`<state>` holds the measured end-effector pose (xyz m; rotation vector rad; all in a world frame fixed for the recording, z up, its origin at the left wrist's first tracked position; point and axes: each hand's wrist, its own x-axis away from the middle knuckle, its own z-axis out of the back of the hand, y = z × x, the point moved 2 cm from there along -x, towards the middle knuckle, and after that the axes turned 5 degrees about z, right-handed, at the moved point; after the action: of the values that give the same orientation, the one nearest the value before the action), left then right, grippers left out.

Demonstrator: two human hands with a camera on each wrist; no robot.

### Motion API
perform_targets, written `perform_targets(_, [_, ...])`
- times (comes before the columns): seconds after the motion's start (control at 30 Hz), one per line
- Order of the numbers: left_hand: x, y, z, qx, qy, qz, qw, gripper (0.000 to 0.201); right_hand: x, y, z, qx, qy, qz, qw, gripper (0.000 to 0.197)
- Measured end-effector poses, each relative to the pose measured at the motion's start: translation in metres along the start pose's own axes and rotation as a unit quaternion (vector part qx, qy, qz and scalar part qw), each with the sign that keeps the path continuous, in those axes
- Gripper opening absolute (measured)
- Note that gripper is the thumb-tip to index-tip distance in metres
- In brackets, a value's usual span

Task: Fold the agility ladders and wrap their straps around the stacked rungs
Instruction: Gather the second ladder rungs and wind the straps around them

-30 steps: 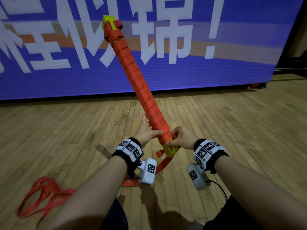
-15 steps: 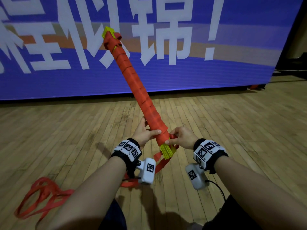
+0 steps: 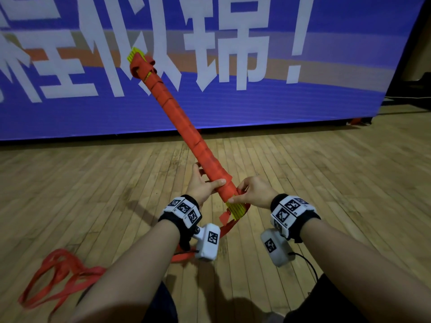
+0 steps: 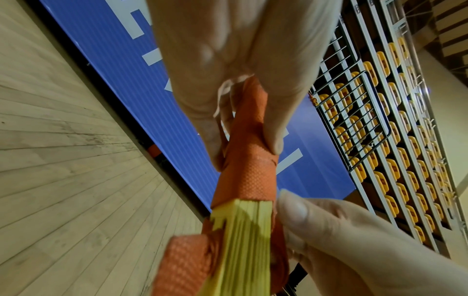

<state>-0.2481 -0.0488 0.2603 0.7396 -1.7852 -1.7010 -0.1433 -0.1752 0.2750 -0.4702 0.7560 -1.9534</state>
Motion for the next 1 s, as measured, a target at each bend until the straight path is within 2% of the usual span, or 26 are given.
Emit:
perform_targets(0.1, [0.000, 0.000, -0.001, -0.027, 0.006, -0.008, 1.000, 0.072, 0.002, -0.005, -0.005, 0.133, 0.022, -0.006, 0.991, 0.033])
perform_targets(0.17, [0.000, 0.001, -0.001, -0.049, 0.005, -0.009, 0.999, 0.076, 0.002, -0.006, -0.005, 0.152, 0.022, -0.005, 0.988, 0.031])
perform_targets(0.3, [0.000, 0.002, -0.002, -0.034, -0.014, 0.000, 0.999, 0.079, 0.004, -0.007, -0.004, 0.104, 0.006, 0.005, 0.995, 0.032])
perform_targets(0.43, [0.001, 0.002, -0.003, 0.023, -0.082, 0.033, 0.996, 0.079, 0.001, -0.003, -0.004, 0.047, 0.005, 0.017, 0.999, 0.030])
perform_targets(0.53, [0.002, 0.003, -0.004, 0.018, -0.110, 0.043, 0.993, 0.079, 0.001, 0.004, -0.002, 0.027, -0.006, 0.014, 1.000, 0.028])
perform_targets(0.7, [0.004, 0.007, -0.004, -0.008, -0.095, 0.030, 0.995, 0.081, -0.002, 0.008, -0.004, -0.007, -0.002, 0.001, 1.000, 0.023])
perform_targets(0.83, [0.005, 0.008, -0.003, -0.021, -0.079, 0.019, 0.996, 0.082, -0.005, 0.009, -0.005, -0.021, -0.032, -0.020, 0.999, 0.020])
perform_targets(1.0, [0.005, 0.003, -0.003, -0.019, -0.066, 0.035, 0.997, 0.080, -0.005, 0.009, -0.007, -0.015, -0.059, -0.031, 0.998, 0.025])
